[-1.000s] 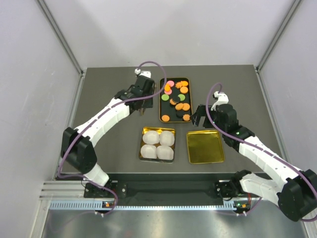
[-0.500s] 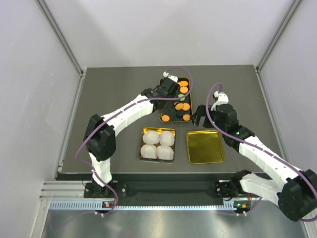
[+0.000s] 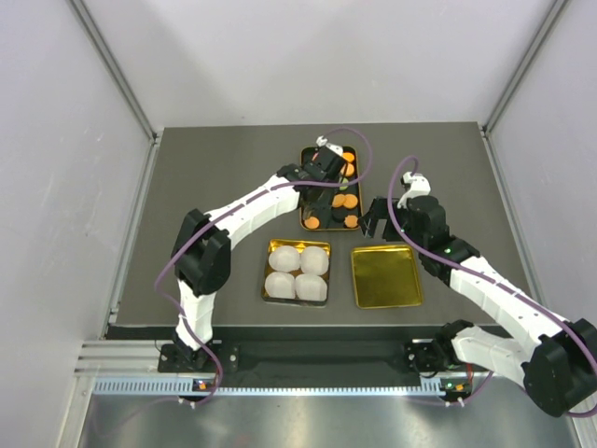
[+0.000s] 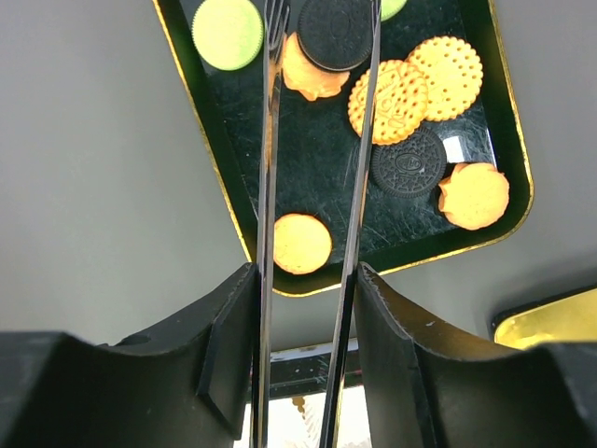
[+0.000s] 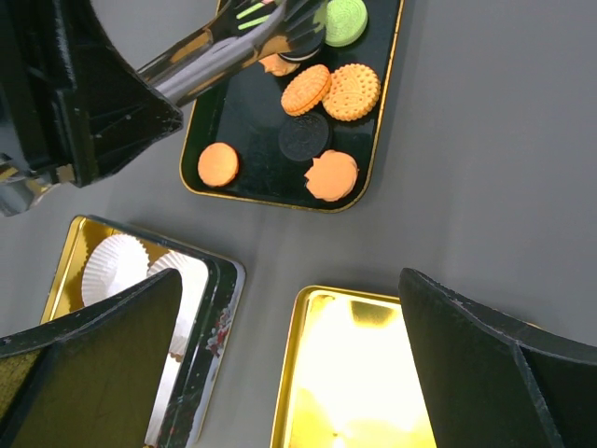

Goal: Pack the cookies

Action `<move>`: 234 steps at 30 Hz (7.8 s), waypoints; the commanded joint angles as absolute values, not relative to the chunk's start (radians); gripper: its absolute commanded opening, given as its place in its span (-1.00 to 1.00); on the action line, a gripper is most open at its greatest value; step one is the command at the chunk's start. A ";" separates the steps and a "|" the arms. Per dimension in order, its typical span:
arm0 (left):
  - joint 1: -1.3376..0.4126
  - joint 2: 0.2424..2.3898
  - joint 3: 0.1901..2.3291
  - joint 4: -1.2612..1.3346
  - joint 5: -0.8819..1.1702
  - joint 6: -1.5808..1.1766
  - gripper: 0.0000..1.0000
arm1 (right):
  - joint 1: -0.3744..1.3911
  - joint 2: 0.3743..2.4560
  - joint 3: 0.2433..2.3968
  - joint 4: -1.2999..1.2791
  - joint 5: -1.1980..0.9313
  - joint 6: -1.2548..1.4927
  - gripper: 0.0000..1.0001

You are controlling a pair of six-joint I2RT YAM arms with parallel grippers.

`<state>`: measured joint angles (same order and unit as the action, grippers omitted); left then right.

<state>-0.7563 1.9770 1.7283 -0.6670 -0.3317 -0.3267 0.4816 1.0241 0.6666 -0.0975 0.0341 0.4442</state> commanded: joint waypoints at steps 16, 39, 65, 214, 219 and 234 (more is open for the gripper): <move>-0.781 2.025 1.810 -0.686 -0.380 -0.295 -0.02 | 0.479 1.009 0.673 -0.075 0.029 0.425 1.00; -0.784 1.973 1.819 -0.701 -0.419 -0.267 -0.24 | 0.479 1.012 0.675 -0.078 0.031 0.420 0.99; -0.782 1.622 1.511 -0.687 -0.351 -0.360 -0.22 | 0.479 1.029 0.680 -0.080 0.025 0.420 1.00; -0.657 1.769 1.602 -0.658 -0.164 -0.255 -0.28 | 0.479 1.054 0.695 -0.097 -0.008 0.402 1.00; -0.657 1.723 1.572 -0.661 -0.143 -0.259 -0.28 | 0.479 1.057 0.696 -0.097 -0.009 0.402 0.99; -0.657 1.746 1.540 -0.673 -0.123 -0.238 -0.04 | 0.479 1.069 0.699 -0.097 -0.012 0.400 0.99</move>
